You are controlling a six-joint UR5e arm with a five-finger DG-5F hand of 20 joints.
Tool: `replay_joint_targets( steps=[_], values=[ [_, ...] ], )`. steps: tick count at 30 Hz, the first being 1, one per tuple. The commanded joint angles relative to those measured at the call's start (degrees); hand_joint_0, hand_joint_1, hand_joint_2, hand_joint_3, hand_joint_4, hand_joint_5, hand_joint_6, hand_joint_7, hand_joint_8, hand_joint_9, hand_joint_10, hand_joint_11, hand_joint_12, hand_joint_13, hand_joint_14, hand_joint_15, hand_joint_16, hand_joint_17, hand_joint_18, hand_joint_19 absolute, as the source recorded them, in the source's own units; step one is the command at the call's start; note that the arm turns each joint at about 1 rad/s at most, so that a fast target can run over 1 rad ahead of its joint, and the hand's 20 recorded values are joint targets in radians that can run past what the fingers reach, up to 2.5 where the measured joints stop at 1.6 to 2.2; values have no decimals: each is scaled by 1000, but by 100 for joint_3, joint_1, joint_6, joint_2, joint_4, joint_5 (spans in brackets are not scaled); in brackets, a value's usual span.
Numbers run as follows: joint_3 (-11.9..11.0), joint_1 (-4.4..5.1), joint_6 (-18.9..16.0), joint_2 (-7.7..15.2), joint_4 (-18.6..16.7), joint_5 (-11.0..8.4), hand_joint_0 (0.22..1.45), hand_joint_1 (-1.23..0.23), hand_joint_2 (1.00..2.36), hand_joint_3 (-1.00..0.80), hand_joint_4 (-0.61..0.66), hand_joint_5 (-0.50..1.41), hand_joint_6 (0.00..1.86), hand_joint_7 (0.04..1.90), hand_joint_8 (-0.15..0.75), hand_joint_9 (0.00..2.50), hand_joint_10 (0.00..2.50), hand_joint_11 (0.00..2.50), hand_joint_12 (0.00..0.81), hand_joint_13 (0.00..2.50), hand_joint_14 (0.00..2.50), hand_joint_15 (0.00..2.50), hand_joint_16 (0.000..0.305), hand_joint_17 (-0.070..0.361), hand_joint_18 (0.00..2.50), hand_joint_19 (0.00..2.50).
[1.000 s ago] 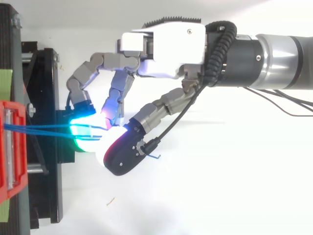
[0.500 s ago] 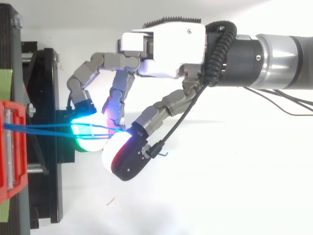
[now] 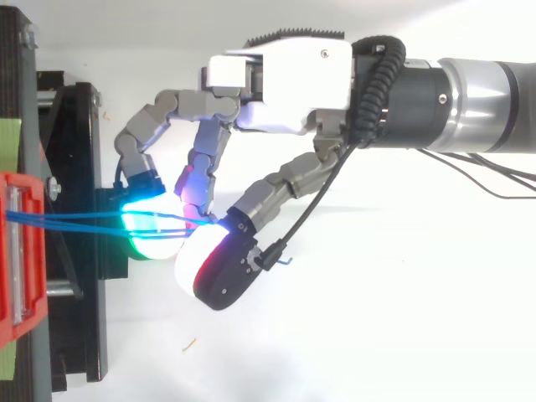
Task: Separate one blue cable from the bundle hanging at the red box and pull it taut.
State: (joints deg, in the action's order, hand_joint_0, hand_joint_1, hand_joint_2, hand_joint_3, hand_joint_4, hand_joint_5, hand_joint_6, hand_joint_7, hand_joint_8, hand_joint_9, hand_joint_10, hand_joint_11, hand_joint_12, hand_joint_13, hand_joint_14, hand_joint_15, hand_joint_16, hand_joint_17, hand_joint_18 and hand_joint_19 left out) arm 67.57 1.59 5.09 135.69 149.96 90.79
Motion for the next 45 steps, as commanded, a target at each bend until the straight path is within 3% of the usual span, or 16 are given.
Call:
replay_joint_targets(
  steps=[1, 12, 22, 27, 30, 34, 45],
  values=[
    [2, -1, 0, -7, 16, 0, 472, -842, 1000, -500, 105, -88, 837, 1085, 317, 1342, 14, 954, 356, 1131, 22, 661, 43, 97, 1098, 625],
    [2, -1, 0, 1, 7, 0, 572, -710, 1000, -500, 65, -90, 814, 1144, 303, 1351, 16, 967, 330, 1113, 23, 672, 38, 85, 1054, 651],
    [2, -1, 0, 1, -2, 0, 644, -858, 1010, -372, -3, -127, 868, 1150, 300, 1273, 18, 989, 337, 1086, 23, 664, 38, 85, 1031, 647],
    [2, -1, 0, -7, -2, 0, 712, -924, 1000, -500, -38, -139, 883, 1115, 295, 1257, 17, 983, 333, 1075, 21, 665, 38, 84, 1030, 629],
    [2, -1, 0, -7, 16, 0, 687, -933, 1000, -500, -3, -138, 883, 1095, 294, 1257, 16, 989, 333, 1073, 23, 662, 38, 85, 1031, 622],
    [2, -19, 18, 1, 16, 0, 539, -805, 1000, -500, 61, -113, 861, 1113, 302, 1297, 16, 970, 342, 1082, 22, 668, 39, 88, 1033, 637],
    [2, -19, 97, 1, 16, 0, 480, -672, 1000, -500, 80, -100, 838, 1118, 313, 1328, 15, 949, 361, 1087, 21, 671, 44, 99, 1031, 651]
  ],
)
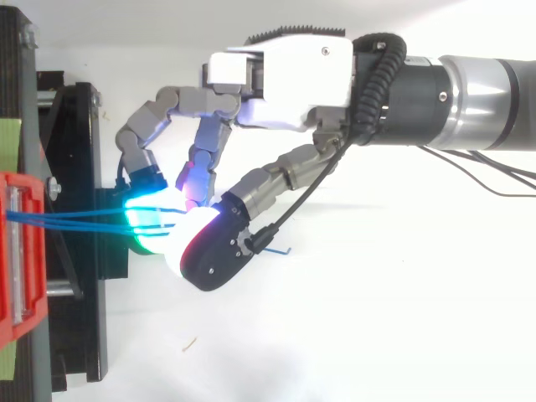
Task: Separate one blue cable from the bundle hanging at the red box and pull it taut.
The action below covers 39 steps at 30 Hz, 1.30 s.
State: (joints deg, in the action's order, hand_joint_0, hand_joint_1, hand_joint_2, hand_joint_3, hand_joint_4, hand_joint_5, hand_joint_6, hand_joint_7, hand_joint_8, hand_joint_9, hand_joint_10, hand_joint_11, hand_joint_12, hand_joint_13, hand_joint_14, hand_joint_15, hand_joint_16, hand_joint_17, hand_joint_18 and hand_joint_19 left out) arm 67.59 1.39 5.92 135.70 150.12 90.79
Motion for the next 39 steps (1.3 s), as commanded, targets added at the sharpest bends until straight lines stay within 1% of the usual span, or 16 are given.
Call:
replay_joint_targets(
  steps=[1, 4, 7, 9, 11, 12, 15, 17, 21, 22, 24, 27, 28, 30, 36, 39],
  values=[
    [9, 1, 23, 0, -9, 0, 474, -666, 1000, -500, 82, -99, 838, 1097, 317, 1330, 14, 948, 364, 1085, 20, 664, 44, 100, 1026, 648],
    [9, 1, 40, 0, -9, 0, 483, -596, 1000, -500, 79, -98, 834, 1097, 316, 1335, 14, 951, 358, 1081, 22, 665, 44, 99, 1016, 645],
    [27, 1, 49, 0, -26, 0, 562, -555, 1000, -500, 56, -99, 828, 1129, 299, 1323, 17, 951, 336, 1058, 23, 680, 39, 88, 966, 691],
    [62, 1, 49, 0, -44, -9, 600, -611, 1001, -475, 23, -98, 827, 1130, 294, 1318, 18, 972, 331, 1052, 24, 679, 38, 86, 955, 702],
    [71, 1, 49, 0, -79, -18, 581, -671, 1009, -270, 47, -101, 837, 1103, 336, 1337, 14, 946, 379, 1090, 19, 657, 48, 107, 1045, 625],
    [97, 19, 49, 0, -132, -18, 581, -687, 1008, -246, 45, -102, 839, 1104, 344, 1336, 14, 941, 386, 1095, 18, 644, 50, 112, 1057, 612],
    [123, 19, 49, 0, -185, -27, 578, -748, 1005, -156, 48, -117, 864, 1098, 363, 1323, 11, 947, 403, 1104, 19, 651, 53, 119, 1089, 592],
    [132, 28, 49, 0, -193, -27, 591, -790, 1009, -131, 28, -131, 883, 1077, 351, 1288, 11, 963, 391, 1082, 20, 648, 51, 115, 1066, 604],
    [132, 28, 49, 0, -220, -35, 630, -866, 1014, -165, -48, -149, 893, 1106, 307, 1203, 14, 993, 364, 993, 22, 655, 44, 100, 970, 621],
    [132, 28, 49, 0, -220, -27, 673, -902, 1016, -204, -81, -153, 888, 1218, 282, 1171, 15, 994, 341, 922, 23, 649, 41, 92, 897, 614],
    [132, 28, 49, 0, -202, -27, 716, -936, 1012, -298, -115, -155, 900, 1217, 271, 1144, 15, 990, 344, 888, 20, 633, 41, 93, 847, 578],
    [141, 19, 49, 0, -193, -35, 760, -915, 1001, -482, -161, -157, 915, 1120, 260, 1110, 15, 973, 341, 849, 21, 621, 41, 93, 821, 548],
    [141, 10, 49, 0, -193, -35, 767, -915, 1000, -500, -165, -157, 916, 1135, 261, 1110, 14, 971, 341, 847, 22, 617, 41, 92, 819, 542],
    [141, 10, 49, 0, -193, -35, 770, -932, 1000, -500, -180, -155, 920, 1173, 261, 1111, 15, 968, 342, 848, 19, 604, 41, 92, 820, 535],
    [141, -7, 49, 0, -185, -27, 746, -954, 1000, -500, -169, -149, 924, 1185, 263, 1103, 12, 975, 339, 846, 19, 611, 40, 90, 821, 540],
    [202, -7, 49, 0, -220, -27, 719, -965, 1000, -500, -148, -146, 924, 1165, 266, 1105, 15, 981, 337, 853, 21, 611, 40, 90, 830, 540]
  ],
)
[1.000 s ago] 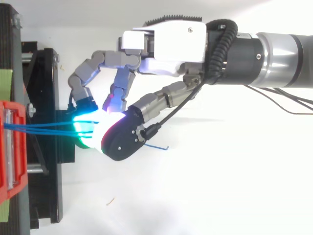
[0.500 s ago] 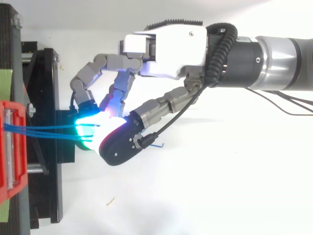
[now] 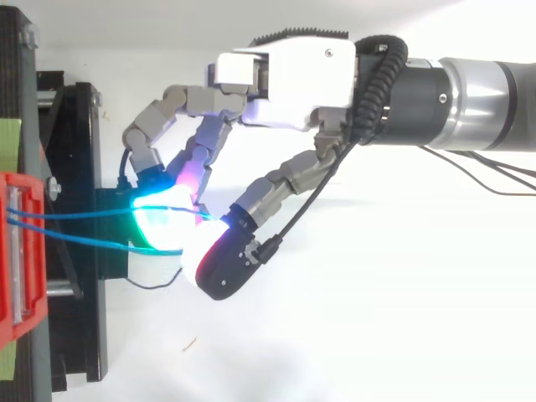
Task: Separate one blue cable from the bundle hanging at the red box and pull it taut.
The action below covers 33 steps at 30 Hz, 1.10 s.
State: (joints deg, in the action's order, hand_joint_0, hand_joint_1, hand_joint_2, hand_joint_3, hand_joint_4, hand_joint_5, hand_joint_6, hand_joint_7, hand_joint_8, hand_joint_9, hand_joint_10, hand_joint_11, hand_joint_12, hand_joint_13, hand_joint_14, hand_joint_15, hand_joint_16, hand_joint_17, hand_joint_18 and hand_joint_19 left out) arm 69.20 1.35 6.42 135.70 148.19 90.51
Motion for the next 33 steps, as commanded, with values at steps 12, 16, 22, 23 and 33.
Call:
replay_joint_targets(
  steps=[12, 16, 22, 23, 33],
  values=[
    [59, -3, -9, 0, -36, -7, 465, -861, 1000, -500, 87, -112, 831, 1006, 303, 1146, 13, 953, 374, 899, 20, 634, 48, 108, 870, 575],
    [59, -3, -9, 0, -18, 1, 471, -652, 1000, -500, 100, -108, 814, 988, 308, 1158, 12, 940, 378, 904, 20, 632, 48, 107, 865, 598],
    [59, -3, -9, 0, -27, -7, 549, -526, 1000, -500, 83, -103, 788, 1059, 289, 1166, 15, 946, 352, 896, 21, 642, 43, 96, 833, 635],
    [59, -3, -9, 0, -27, -7, 559, -541, 1000, -500, 82, -105, 787, 1075, 287, 1166, 15, 951, 351, 895, 21, 640, 42, 95, 828, 642],
    [59, -3, -18, -9, -27, 1, 589, -694, 1006, -383, 52, -131, 826, 1104, 304, 1177, 11, 947, 362, 923, 19, 638, 44, 100, 866, 624]
  ],
)
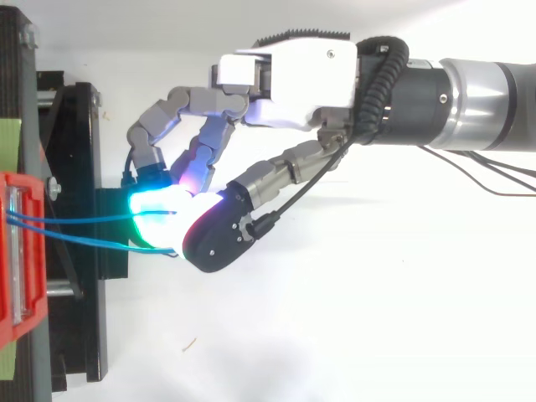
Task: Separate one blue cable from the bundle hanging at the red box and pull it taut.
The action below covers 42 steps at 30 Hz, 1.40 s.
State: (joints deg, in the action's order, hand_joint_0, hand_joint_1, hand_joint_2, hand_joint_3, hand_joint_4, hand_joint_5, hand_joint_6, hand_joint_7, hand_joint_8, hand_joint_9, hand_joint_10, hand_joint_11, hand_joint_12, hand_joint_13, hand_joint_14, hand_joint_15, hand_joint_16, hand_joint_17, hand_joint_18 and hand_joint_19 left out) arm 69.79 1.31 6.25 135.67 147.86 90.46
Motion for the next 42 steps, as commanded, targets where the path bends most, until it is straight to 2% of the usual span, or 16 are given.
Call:
replay_joint_targets(
  steps=[1, 7, 12, 18, 21, 25, 28, 35, 36, 37, 38, 40, 42],
  values=[
    [0, 1, -1, 3, 6, 16, 589, -701, 1007, -360, 45, -132, 835, 1096, 306, 1179, 15, 946, 365, 930, 19, 637, 45, 102, 878, 621],
    [0, 1, -19, -5, 24, 24, 591, -710, 1009, -306, 36, -133, 861, 1067, 316, 1189, 13, 953, 371, 944, 20, 633, 47, 106, 897, 607],
    [0, 1, -54, -5, 33, 33, 563, -690, 1004, -448, 60, -139, 860, 998, 288, 1164, 16, 963, 348, 919, 20, 656, 43, 96, 846, 647],
    [0, -34, -45, -5, 68, 183, 521, -578, 1000, -500, 93, -133, 824, 1023, 303, 1173, 15, 955, 361, 921, 21, 650, 45, 101, 855, 639],
    [-18, -43, -45, -5, 68, 191, 515, -518, 1000, -500, 91, -130, 817, 1020, 303, 1179, 15, 949, 363, 925, 20, 653, 45, 102, 852, 645],
    [-18, -52, -54, -5, 68, 191, 592, -439, 1002, -464, 68, -120, 799, 1060, 288, 1194, 16, 954, 344, 914, 22, 660, 42, 94, 816, 686],
    [-18, -60, -36, -32, 68, 191, 601, -465, 1007, -364, 79, -114, 796, 1064, 309, 1211, 15, 950, 364, 935, 21, 662, 46, 103, 850, 660],
    [-26, -69, -54, -32, 68, 191, 572, -655, 1000, -156, 112, -132, 837, 1018, 361, 1207, 8, 919, 427, 986, 15, 620, 59, 132, 970, 563],
    [-35, -78, -54, -32, 68, 191, 569, -665, 1004, -138, 110, -135, 844, 1005, 363, 1202, 8, 929, 430, 987, 17, 613, 59, 134, 976, 565],
    [-53, -78, -45, -32, 68, 191, 546, -685, 1084, -130, 111, -140, 858, 985, 363, 1205, 9, 918, 436, 989, 17, 616, 61, 137, 984, 560],
    [-70, -78, -36, -32, 68, 191, 541, -701, 1102, -121, 104, -145, 866, 976, 367, 1199, 8, 930, 436, 985, 15, 621, 61, 137, 984, 556],
    [-79, -87, -36, -32, 68, 191, 540, -717, 1115, -117, 106, -150, 877, 960, 363, 1191, 8, 936, 432, 984, 17, 614, 61, 137, 984, 553],
    [-79, -87, -27, -32, 68, 191, 559, -745, 1072, -94, 89, -154, 881, 982, 361, 1182, 8, 928, 427, 978, 17, 613, 60, 135, 971, 563]
  ],
)
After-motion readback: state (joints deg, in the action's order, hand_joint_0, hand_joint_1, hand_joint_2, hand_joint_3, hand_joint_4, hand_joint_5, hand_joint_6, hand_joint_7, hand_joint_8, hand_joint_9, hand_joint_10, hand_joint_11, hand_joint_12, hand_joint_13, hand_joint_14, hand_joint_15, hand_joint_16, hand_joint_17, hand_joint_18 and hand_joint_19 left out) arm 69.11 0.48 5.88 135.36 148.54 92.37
